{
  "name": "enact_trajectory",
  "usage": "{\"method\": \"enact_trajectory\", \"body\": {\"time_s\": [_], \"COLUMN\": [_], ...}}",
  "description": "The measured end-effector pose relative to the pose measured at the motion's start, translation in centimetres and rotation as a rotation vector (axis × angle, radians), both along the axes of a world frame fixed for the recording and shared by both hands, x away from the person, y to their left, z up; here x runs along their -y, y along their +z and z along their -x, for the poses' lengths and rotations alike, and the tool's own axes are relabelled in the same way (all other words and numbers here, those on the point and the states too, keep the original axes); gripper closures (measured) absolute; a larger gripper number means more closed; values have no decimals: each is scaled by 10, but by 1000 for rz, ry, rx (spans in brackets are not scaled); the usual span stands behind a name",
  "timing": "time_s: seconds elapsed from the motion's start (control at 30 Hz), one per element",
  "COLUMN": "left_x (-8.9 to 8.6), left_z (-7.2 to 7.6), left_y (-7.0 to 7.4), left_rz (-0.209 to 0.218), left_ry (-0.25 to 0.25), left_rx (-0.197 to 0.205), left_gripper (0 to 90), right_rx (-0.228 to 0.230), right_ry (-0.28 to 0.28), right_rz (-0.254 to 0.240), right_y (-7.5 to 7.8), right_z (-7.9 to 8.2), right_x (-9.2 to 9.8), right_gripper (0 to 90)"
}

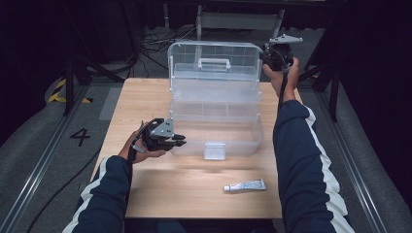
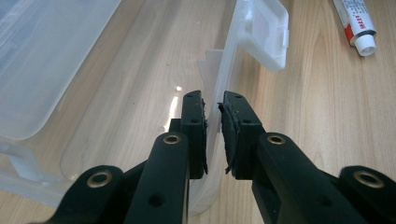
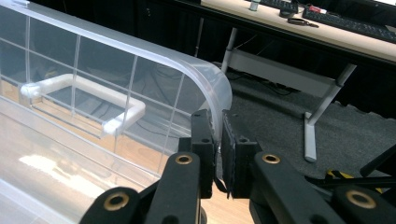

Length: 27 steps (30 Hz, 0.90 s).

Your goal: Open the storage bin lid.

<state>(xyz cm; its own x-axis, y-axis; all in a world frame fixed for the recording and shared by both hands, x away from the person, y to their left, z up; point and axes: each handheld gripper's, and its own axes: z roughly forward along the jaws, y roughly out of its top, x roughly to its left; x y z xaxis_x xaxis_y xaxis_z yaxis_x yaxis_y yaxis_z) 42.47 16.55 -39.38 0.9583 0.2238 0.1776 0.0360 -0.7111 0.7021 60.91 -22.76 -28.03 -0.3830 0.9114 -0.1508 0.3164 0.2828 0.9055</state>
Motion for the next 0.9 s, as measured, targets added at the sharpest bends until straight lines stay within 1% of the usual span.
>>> {"method": "enact_trajectory", "body": {"time_s": [0.23,0.5,0.7,0.9], "left_x": [0,0,0,-1], "left_z": [0,0,0,0], "left_y": [0,-1,-1,-1], "left_rz": [5,11,14,16], "left_ry": [0,-2,3,3], "left_rx": [-3,3,3,2], "left_gripper": [798,798,797,796], "right_rx": [-10,-15,-13,-9], "right_ry": [-8,-24,-32,-38], "right_rz": [2,-1,10,10], "right_y": [-2,-7,-9,-11], "right_z": [-8,-16,-19,-21], "right_x": [-1,-3,-4,-5], "right_gripper": [848,849,846,845]}}
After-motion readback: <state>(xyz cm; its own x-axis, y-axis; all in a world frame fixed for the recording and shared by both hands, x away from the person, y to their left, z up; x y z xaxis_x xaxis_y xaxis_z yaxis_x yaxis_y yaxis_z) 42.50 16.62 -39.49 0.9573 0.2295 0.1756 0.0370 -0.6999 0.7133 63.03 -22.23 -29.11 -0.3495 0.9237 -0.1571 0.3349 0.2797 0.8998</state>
